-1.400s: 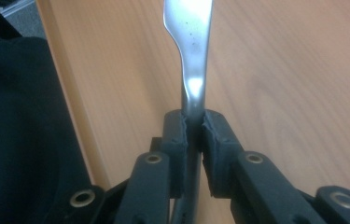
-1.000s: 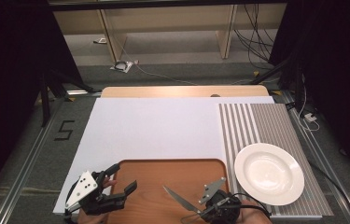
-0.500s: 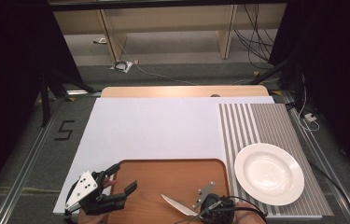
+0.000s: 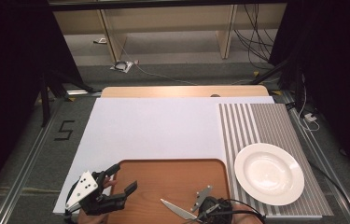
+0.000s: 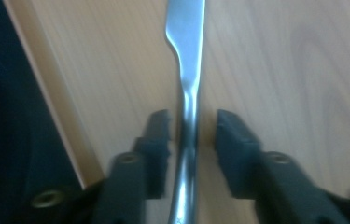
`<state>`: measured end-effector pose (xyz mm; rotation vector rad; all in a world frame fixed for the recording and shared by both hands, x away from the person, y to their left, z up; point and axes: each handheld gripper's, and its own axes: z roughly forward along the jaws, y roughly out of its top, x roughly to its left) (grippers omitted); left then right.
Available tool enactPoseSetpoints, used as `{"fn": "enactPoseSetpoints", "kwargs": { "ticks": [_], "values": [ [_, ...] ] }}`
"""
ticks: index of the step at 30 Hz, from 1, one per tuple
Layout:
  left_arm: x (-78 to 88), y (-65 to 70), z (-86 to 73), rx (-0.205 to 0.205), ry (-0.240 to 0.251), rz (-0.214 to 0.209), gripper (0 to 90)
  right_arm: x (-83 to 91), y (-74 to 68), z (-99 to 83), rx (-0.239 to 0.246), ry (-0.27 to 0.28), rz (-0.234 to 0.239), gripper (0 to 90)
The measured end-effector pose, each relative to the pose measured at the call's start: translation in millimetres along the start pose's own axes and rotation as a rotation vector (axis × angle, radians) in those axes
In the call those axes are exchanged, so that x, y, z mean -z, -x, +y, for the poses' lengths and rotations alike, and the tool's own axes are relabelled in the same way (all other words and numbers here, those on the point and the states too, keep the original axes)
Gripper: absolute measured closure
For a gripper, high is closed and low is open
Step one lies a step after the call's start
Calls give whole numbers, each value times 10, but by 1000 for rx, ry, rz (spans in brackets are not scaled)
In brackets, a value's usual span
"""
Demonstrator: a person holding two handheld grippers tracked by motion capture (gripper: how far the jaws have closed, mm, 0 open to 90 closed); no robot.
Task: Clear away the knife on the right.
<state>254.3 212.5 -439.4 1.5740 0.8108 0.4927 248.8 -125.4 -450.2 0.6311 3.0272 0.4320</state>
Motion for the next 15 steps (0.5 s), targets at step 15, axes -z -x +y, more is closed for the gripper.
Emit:
{"fn": "enactPoseSetpoints", "kwargs": {
  "ticks": [15],
  "values": [
    [2,0,0,2,2,-1,153,-27,-125,10,114,150,-1,872]
  ]
}}
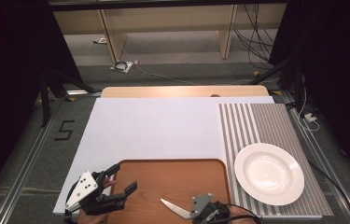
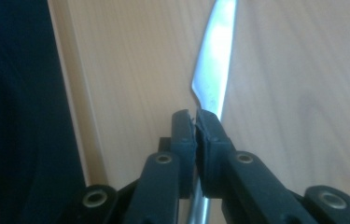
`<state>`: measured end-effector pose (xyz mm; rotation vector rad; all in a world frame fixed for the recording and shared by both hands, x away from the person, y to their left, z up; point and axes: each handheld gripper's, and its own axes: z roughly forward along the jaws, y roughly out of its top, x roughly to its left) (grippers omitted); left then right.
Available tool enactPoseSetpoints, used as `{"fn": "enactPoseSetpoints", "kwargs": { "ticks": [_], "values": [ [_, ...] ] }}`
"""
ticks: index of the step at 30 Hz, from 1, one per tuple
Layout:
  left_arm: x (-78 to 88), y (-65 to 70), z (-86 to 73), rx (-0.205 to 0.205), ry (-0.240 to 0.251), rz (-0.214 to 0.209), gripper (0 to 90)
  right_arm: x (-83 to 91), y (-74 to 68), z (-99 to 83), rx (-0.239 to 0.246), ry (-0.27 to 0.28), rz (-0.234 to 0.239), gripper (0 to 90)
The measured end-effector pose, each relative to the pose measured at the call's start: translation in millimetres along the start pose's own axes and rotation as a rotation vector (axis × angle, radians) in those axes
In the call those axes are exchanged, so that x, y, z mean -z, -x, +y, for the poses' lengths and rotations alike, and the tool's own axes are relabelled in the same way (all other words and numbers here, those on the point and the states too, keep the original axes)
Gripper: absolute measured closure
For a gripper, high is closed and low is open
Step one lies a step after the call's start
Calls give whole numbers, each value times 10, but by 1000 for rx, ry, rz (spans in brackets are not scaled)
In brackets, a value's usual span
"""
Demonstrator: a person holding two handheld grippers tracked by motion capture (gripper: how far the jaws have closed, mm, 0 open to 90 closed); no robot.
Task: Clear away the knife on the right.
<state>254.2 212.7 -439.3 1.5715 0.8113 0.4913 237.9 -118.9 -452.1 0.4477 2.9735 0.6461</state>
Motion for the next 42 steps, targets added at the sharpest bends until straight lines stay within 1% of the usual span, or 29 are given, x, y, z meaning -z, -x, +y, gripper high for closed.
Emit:
{"fn": "enactPoseSetpoints", "kwargs": {
  "ticks": [2,3,4,5,6,7,8,9,13,14,15,20,21,24,25,27,28,29,30,32,33,34,35,36,37,38,40,41,42],
  "values": [
    [-1,0,-1,-1,-1,0,153,-36,-22,-2,14,-15,-8,886],
    [-1,1,-1,-2,-1,0,153,-46,-26,-2,16,-24,-2,891],
    [-2,1,-1,-2,-1,-1,153,-60,-27,-5,24,-21,-2,894],
    [-2,1,-1,-2,-2,-1,153,-63,-29,-6,33,-34,-13,895],
    [-2,0,-1,-2,-1,-1,153,-67,-32,-7,32,-41,-24,899],
    [-3,-1,-2,-1,-1,0,153,-66,-26,-9,33,-48,-21,900],
    [-2,-1,-2,0,-1,0,153,-74,-15,-18,42,-34,-21,900],
    [-2,-1,-2,-1,-1,0,153,-70,-19,-17,36,-40,-22,900],
    [-3,-1,-2,-1,-2,0,153,-69,0,-34,44,-56,-42,900],
    [-3,-1,-2,-1,-2,0,153,-61,5,-38,39,-67,-47,900],
    [-2,-1,-1,-1,-2,0,153,-67,11,-47,34,-60,-51,900],
    [2,-2,0,0,-1,0,153,-47,60,-89,18,-77,-67,900],
    [2,1,1,0,0,0,153,-50,68,-101,14,-66,-71,900],
    [4,-1,1,0,1,0,153,-34,91,-126,13,-72,-82,900],
    [4,-1,1,1,0,1,153,-27,91,-131,1,-77,-78,900],
    [5,-1,1,0,1,1,153,-24,106,-149,2,-72,-84,900],
    [5,-1,2,1,1,0,153,-18,104,-156,-8,-72,-84,900],
    [5,-1,2,0,1,1,153,-16,117,-167,2,-69,-86,900],
    [5,-1,1,0,0,1,153,-10,110,-172,-13,-73,-88,900],
    [5,-2,1,1,0,2,153,-3,125,-194,-7,-70,-91,900],
    [5,-1,1,1,1,1,153,4,125,-199,-16,-72,-92,900],
    [5,0,1,0,0,1,153,2,133,-213,-12,-67,-97,900],
    [5,1,1,0,1,1,153,13,135,-221,-23,-71,-96,900],
    [4,0,1,0,0,1,153,15,147,-234,-15,-69,-101,900],
    [4,0,0,0,0,1,153,22,139,-243,-36,-72,-104,900],
    [4,0,0,0,0,1,153,26,151,-256,-30,-69,-105,900],
    [3,1,1,-1,-1,1,153,39,158,-279,-44,-71,-112,900],
    [3,1,0,-1,-1,0,153,40,169,-295,-37,-65,-115,900],
    [2,1,0,-1,-2,0,153,50,169,-304,-48,-70,-116,900]
  ]
}}
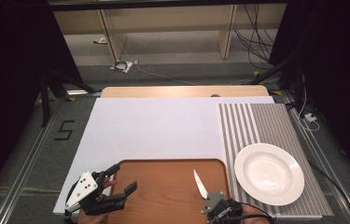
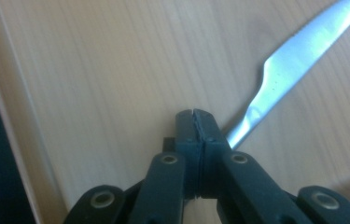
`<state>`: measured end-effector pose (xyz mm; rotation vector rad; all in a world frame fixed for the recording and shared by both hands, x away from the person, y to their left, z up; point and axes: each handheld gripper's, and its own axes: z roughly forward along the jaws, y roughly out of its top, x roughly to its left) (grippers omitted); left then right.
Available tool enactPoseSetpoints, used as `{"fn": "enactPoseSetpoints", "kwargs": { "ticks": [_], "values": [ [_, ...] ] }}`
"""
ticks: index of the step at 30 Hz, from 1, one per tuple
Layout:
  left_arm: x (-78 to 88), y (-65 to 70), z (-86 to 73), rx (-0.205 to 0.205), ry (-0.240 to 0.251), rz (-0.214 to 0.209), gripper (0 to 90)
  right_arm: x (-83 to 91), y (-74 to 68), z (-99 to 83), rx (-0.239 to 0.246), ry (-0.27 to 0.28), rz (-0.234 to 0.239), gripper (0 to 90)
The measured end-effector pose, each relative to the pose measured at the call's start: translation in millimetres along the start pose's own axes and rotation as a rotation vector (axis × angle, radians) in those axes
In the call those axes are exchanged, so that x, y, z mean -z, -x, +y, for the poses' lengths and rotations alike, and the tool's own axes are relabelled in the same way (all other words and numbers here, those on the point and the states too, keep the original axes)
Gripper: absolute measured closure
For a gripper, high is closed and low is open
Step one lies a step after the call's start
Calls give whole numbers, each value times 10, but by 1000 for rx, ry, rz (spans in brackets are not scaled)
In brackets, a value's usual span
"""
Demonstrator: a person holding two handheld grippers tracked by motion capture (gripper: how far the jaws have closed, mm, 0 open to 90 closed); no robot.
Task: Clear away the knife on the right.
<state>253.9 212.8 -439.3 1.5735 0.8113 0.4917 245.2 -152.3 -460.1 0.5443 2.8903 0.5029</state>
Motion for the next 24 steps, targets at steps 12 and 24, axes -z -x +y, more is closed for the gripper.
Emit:
{"fn": "enactPoseSetpoints", "kwargs": {
  "ticks": [12,24],
  "values": [
    [-3,2,-1,0,0,0,153,33,61,-104,-26,3,-10,900],
    [-4,0,-2,0,-1,1,153,61,106,-193,-52,5,-13,898]
  ]
}}
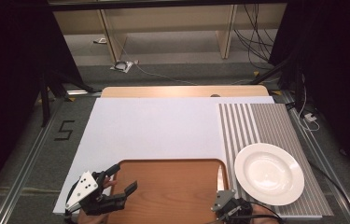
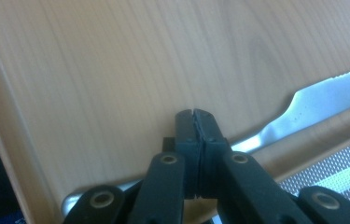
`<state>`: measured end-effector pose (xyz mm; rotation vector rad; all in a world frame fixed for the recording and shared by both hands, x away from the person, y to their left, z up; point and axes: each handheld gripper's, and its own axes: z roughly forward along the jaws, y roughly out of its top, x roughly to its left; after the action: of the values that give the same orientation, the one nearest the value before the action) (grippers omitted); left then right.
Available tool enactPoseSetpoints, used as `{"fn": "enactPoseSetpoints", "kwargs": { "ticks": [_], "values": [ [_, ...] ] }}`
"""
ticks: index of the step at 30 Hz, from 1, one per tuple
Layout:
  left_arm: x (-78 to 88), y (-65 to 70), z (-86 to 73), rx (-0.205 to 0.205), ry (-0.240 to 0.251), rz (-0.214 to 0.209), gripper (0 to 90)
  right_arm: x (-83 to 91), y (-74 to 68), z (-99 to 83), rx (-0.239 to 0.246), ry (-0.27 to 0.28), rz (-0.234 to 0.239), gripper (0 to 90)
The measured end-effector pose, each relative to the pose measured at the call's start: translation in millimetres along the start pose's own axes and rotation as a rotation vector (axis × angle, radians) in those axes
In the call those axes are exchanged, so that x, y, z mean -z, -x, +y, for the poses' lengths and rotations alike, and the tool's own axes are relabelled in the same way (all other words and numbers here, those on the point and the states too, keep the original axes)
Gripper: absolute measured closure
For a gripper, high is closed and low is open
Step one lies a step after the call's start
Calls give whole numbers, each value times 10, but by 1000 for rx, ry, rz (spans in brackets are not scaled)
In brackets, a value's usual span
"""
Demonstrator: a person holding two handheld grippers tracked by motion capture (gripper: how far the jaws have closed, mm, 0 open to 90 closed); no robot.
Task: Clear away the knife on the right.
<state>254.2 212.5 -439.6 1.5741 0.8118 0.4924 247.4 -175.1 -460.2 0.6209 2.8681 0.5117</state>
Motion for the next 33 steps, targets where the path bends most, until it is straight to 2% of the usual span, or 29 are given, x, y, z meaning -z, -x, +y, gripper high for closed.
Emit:
{"fn": "enactPoseSetpoints", "kwargs": {
  "ticks": [8,11,13,15,18,19,24,26,28,30,33],
  "values": [
    [-2,1,-1,0,-1,0,153,13,41,-43,-23,0,-5,891],
    [-1,1,-1,0,-1,0,153,17,65,-59,-31,10,7,879],
    [-1,0,-1,0,-1,-1,153,18,68,-63,-37,17,8,829],
    [-1,2,1,-1,-1,-1,154,29,89,-68,-50,41,16,714],
    [-1,2,1,-1,-1,0,153,80,132,-85,-65,132,5,663],
    [-1,1,1,-2,-1,0,154,105,148,-88,-75,171,-6,616],
    [-2,4,1,-1,-2,-2,154,230,206,-101,-140,329,-70,520],
    [-3,4,1,-1,-4,-2,153,263,234,-116,-164,375,-81,483],
    [-3,5,1,0,-4,-3,153,286,272,-138,-192,410,-69,446],
    [-4,5,1,-1,-5,-4,154,310,299,-157,-218,450,-81,399],
    [-7,6,-1,1,-6,-7,153,351,339,-186,-254,506,-75,347]
  ]
}}
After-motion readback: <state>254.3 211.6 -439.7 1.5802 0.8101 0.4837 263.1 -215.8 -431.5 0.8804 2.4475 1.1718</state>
